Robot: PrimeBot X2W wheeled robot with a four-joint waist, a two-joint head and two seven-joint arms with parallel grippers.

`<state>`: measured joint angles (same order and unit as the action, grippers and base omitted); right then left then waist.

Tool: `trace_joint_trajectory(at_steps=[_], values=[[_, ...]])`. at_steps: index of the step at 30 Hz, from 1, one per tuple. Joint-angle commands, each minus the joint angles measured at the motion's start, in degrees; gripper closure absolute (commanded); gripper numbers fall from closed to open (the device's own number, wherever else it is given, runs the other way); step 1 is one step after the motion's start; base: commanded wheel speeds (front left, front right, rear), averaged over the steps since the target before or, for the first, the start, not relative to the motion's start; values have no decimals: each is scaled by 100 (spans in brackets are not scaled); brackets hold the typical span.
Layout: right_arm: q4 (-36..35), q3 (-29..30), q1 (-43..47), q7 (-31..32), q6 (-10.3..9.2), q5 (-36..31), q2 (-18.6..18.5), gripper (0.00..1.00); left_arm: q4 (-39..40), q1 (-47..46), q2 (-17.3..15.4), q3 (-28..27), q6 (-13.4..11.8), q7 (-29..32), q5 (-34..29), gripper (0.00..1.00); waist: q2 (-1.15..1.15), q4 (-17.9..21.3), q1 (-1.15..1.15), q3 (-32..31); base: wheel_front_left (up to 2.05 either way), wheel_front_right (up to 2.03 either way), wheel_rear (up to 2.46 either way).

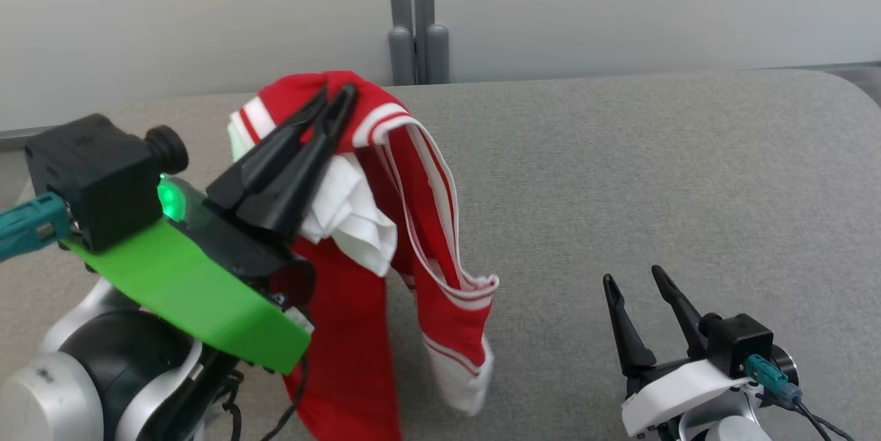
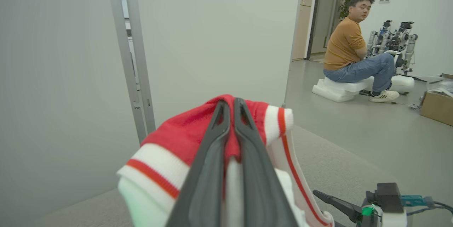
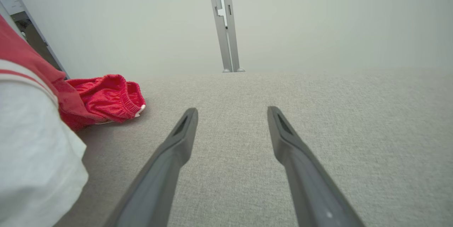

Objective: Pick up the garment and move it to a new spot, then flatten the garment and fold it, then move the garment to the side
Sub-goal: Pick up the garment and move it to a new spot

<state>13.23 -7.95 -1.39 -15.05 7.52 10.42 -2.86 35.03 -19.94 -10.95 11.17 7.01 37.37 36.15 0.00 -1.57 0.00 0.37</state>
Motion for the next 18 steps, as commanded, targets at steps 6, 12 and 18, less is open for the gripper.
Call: trace_joint_trajectory(at_steps=[6, 12, 18], values=[[-47, -12, -159, -19, -6, 184, -10, 0, 430, -235, 186, 285, -62, 368, 588, 100, 0, 1026, 0, 312, 0, 0, 0], [-27, -71, -211, -19, -6, 298, -8, 0, 262, -622, 226, 363, -106, 547, 722, 100, 0, 1711, 0, 436, 0, 0, 0], [-27, -65, -274, -19, -5, 408, -5, 0, -577, -1204, 369, 223, -251, 488, 653, 100, 0, 2271, 0, 612, 0, 0, 0]])
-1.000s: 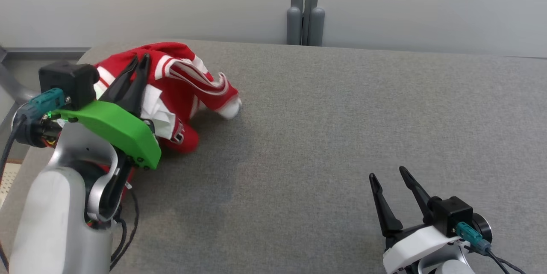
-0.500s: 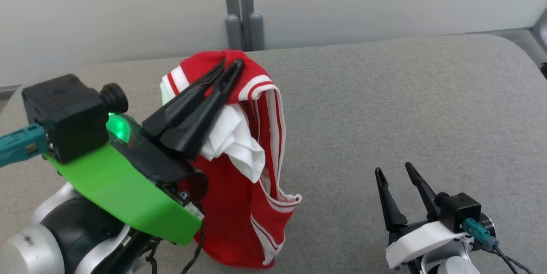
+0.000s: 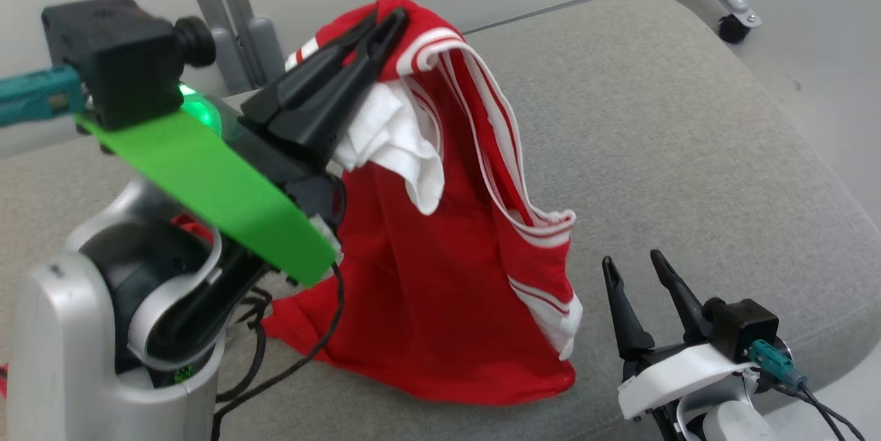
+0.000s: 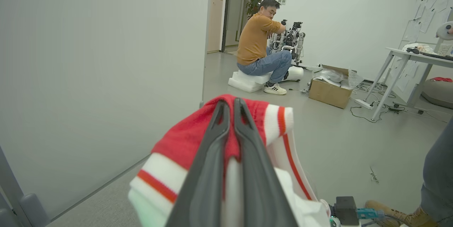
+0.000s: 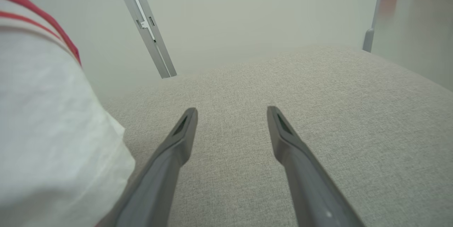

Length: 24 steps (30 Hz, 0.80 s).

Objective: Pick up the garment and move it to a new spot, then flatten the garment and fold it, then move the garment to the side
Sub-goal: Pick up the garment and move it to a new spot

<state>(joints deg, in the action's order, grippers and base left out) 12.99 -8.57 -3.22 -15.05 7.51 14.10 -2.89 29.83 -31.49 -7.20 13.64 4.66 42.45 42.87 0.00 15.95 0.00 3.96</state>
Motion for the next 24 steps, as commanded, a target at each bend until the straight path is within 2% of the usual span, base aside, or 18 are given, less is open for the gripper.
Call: trace_joint_trajectory(at_steps=[1, 5, 7, 12, 17, 18, 19, 20, 21, 24], values=[[-3, -11, -107, -19, -4, 63, 0, 0, -293, -99, 16, -11, -32, -48, -58, 100, 0, 585, 0, 293, 0, 0, 0], [-18, -87, -173, -19, -5, 180, 0, 0, -1558, -202, 116, -32, -125, -457, -347, 100, 0, 807, 0, 470, 0, 0, 0], [-20, -129, -207, -19, -4, 224, 2, 0, -2446, -77, 184, -55, -201, -952, -613, 100, 0, 884, 0, 540, 0, 0, 0], [29, -148, -189, -19, -4, 242, -1, 0, -4476, 241, 308, 165, -150, -2479, -1216, 100, 0, 938, 0, 600, 0, 0, 0], [26, -94, -201, -19, -4, 94, -1, 0, -5798, 369, 385, 475, 30, -3556, -1252, 100, 0, 809, 0, 600, 0, 0, 0], [21, -48, -189, -19, -5, 61, -2, 0, -5970, 338, 393, 564, 75, -3767, -1217, 95, 0, 735, 0, 588, 0, 0, 0], [21, -25, -178, -19, -4, 32, -2, 0, -6068, 313, 401, 636, 113, -3919, -1176, 58, 0, 675, 0, 576, 0, 0, 0], [25, 10, -160, -19, -4, -2, -1, 0, -6168, 280, 411, 739, 144, -4076, -1161, 10, 0, 588, 0, 553, 0, 0, 0], [31, 33, -142, -19, -4, -24, -1, 0, -6233, 247, 414, 817, 163, -4214, -1188, 0, 0, 522, 0, 527, 0, 0, 0], [26, 139, -93, -19, -4, -81, -4, 0, -6269, 185, 418, 1046, 181, -4802, -1389, 0, 0, 289, 0, 417, 0, 0, 0]])
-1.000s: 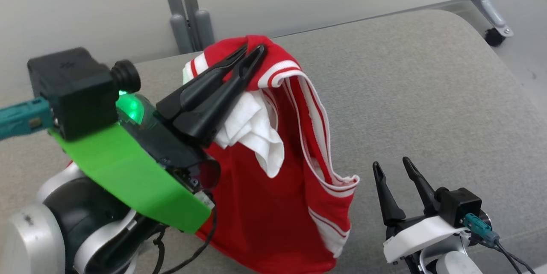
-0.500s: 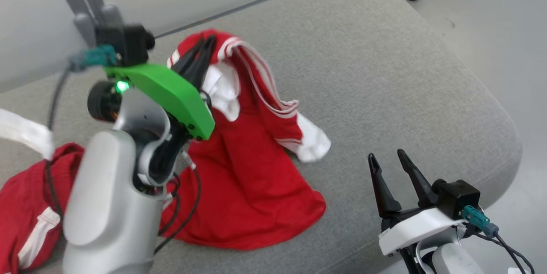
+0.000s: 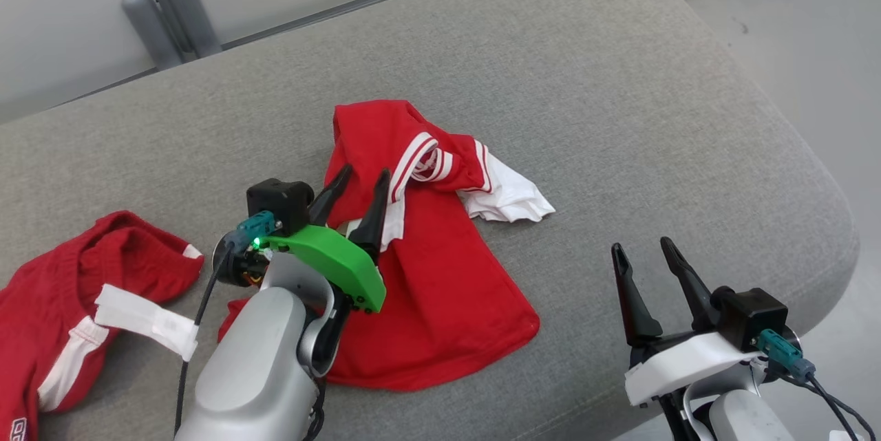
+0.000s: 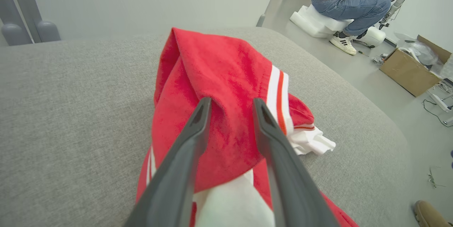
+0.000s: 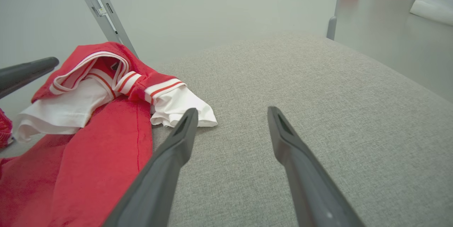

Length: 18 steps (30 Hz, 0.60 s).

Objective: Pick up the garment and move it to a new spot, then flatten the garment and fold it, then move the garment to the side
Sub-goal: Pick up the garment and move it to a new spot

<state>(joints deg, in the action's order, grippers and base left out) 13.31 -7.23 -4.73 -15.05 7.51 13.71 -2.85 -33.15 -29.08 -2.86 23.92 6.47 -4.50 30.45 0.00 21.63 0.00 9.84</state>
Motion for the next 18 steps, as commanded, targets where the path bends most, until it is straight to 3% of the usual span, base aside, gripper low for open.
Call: trace_joint_trajectory(at_steps=[1, 4, 10, 15, 18], values=[[-18, 14, 70, -19, -4, -58, -8, 0, 94, -71, -12, 101, 5, -331, -226, 0, 0, -341, 0, -212, 0, 0, 0], [-50, 95, 134, -19, -5, -147, -12, 0, 422, 168, -15, 256, 6, -835, -323, 0, 0, -564, 0, -363, 0, 0, 0], [-171, 217, 264, -19, -5, -388, -11, 0, 1335, 863, -84, 306, -235, -1070, -736, 0, 0, -1030, 0, -546, 0, 0, 0], [-220, 206, 261, -19, -5, -542, -12, 0, 1236, 1159, -501, 53, -598, -1057, -1069, 0, 0, -1268, 0, -516, 0, 0, 0], [-234, 193, 185, -19, -5, -549, -10, 0, 878, 955, -906, -89, -821, -614, -1198, 0, 0, -1310, 0, -449, 0, 0, 0]])
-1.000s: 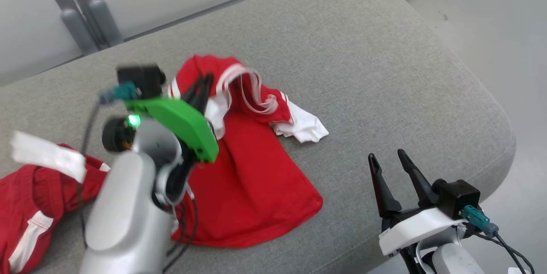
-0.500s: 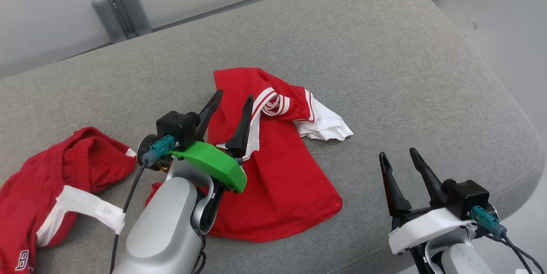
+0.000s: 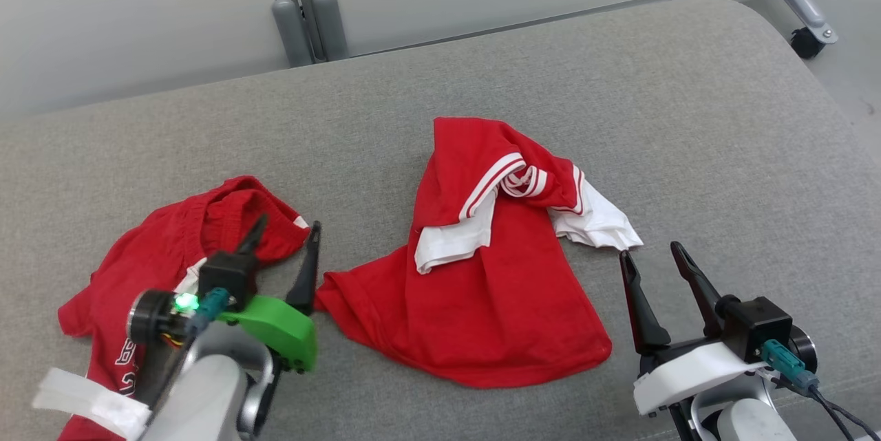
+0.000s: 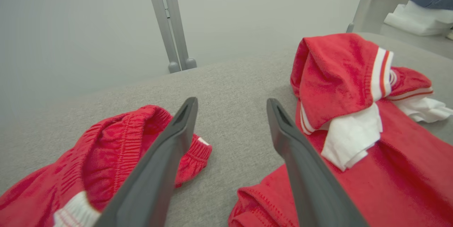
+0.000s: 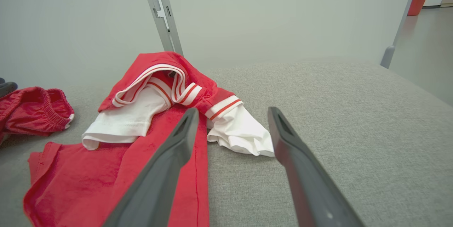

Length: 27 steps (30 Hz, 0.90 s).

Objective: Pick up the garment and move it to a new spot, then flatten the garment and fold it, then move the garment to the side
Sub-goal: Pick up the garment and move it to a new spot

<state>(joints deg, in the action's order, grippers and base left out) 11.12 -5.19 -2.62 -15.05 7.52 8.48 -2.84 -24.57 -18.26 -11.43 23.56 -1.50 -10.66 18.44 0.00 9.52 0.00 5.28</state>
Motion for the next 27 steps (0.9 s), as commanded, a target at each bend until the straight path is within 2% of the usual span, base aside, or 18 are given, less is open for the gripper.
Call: trace_joint_trajectory(at_steps=[1, 4, 7, 14, 15, 17, 20, 24, 27], values=[[-19, -25, -47, -19, -6, -19, -11, 0, -35, -236, -147, -121, -87, 81, -13, 0, 0, -97, 0, 31, 0, 0, 0], [1, -72, -59, -19, -6, 43, -14, 0, -300, -411, -493, -271, -220, 481, -54, 0, 0, -54, 0, 109, 0, 0, 0], [38, -133, -47, -19, -6, 107, -12, 0, -578, -601, -770, -331, -237, 1051, -40, 0, 0, 37, 0, 179, 0, 0, 0], [82, -180, -130, -19, -6, 214, -12, 0, -1159, -754, -985, -294, 28, 1906, 186, 0, 0, 308, 0, 346, 0, 0, 0], [89, -177, -121, -19, -6, 227, -11, 0, -1302, -742, -960, -266, 123, 2090, 233, 100, 0, 339, 0, 351, 0, 0, 0], [106, -152, -96, -19, -6, 239, -12, 0, -1499, -726, -975, -242, 236, 2366, 335, 100, 0, 380, 0, 348, 0, 0, 0], [113, -91, -55, -19, -5, 253, -11, 0, -1565, -728, -1033, -370, 156, 2302, 452, 100, 0, 389, 0, 323, 0, 0, 0], [117, -4, 66, -19, -6, 239, -8, 0, -1405, -646, -1302, -821, -181, 1938, 620, 100, 0, 244, 0, 222, 0, 0, 0], [137, -33, 100, -19, -5, 217, -11, 0, -1307, -506, -1675, -1238, -462, 1811, 783, 100, 0, 127, 0, 155, 0, 0, 0]])
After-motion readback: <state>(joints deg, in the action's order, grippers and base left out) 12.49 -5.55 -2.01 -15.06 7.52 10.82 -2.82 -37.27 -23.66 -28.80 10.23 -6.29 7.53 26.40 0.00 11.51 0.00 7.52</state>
